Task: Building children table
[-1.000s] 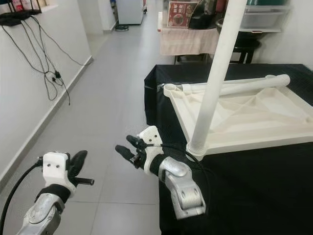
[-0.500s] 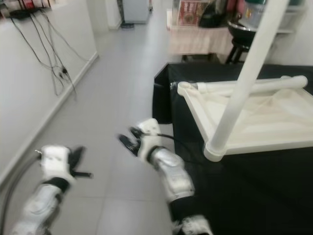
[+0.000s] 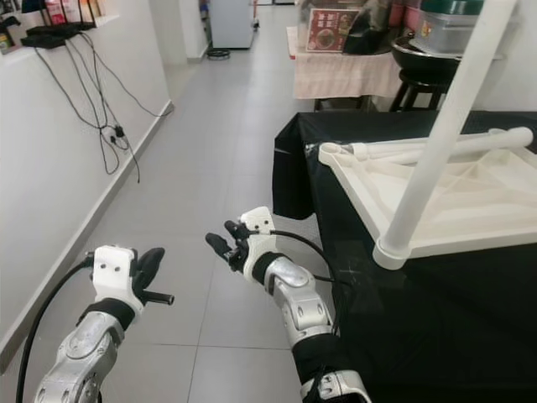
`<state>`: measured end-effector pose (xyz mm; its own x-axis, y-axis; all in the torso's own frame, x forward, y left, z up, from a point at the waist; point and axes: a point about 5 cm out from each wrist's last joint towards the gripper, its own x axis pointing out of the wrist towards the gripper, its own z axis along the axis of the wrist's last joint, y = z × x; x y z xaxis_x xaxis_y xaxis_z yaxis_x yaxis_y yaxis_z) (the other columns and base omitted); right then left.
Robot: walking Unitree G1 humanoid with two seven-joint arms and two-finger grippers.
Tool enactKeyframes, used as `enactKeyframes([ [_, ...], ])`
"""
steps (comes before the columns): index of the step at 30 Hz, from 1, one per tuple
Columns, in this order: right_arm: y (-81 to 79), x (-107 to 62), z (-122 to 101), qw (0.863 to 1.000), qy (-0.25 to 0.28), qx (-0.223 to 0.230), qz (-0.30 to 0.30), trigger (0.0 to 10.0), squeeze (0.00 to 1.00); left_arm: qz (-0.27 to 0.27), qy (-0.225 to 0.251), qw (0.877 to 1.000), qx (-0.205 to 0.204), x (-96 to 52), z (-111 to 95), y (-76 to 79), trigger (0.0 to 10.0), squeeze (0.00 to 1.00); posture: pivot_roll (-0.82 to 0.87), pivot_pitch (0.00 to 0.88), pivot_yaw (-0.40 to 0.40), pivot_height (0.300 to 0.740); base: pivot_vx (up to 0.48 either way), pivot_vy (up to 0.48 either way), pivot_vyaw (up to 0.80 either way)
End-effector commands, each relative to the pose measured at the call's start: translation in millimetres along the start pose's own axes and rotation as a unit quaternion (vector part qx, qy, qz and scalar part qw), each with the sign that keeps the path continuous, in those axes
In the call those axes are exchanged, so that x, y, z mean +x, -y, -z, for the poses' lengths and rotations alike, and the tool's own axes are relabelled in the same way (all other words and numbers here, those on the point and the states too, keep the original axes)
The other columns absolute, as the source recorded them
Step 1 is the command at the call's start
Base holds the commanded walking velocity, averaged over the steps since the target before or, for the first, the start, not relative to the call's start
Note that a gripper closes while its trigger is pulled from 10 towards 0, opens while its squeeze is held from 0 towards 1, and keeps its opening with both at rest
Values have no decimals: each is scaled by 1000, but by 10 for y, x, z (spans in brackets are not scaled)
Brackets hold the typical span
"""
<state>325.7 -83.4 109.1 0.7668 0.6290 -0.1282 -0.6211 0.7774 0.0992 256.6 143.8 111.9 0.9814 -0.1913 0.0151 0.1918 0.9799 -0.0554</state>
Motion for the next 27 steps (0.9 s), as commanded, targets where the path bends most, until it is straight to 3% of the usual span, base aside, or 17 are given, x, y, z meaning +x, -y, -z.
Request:
enactKeyframes([
  [1,-55,62,-26,1000,6,-3,-17,10000,0,-10,-17,1000,-11,-15,75,-57,10000,0,-37,0,32,740,240,0,800],
  [6,-71,90,16,1000,-9,-2,-29,10000,0,-3,-15,1000,-12,-10,78,-55,10000,0,-40,0,33,740,241,0,160],
  [15,-96,96,-6,999,0,-25,-37,10000,0,3,-12,1000,-10,-17,73,-43,10000,0,-38,0,31,740,252,0,622],
  [27,-87,111,24,999,-7,-7,-44,10000,0,10,-9,1000,-12,-11,71,-40,10000,0,-42,0,33,740,259,0,0],
])
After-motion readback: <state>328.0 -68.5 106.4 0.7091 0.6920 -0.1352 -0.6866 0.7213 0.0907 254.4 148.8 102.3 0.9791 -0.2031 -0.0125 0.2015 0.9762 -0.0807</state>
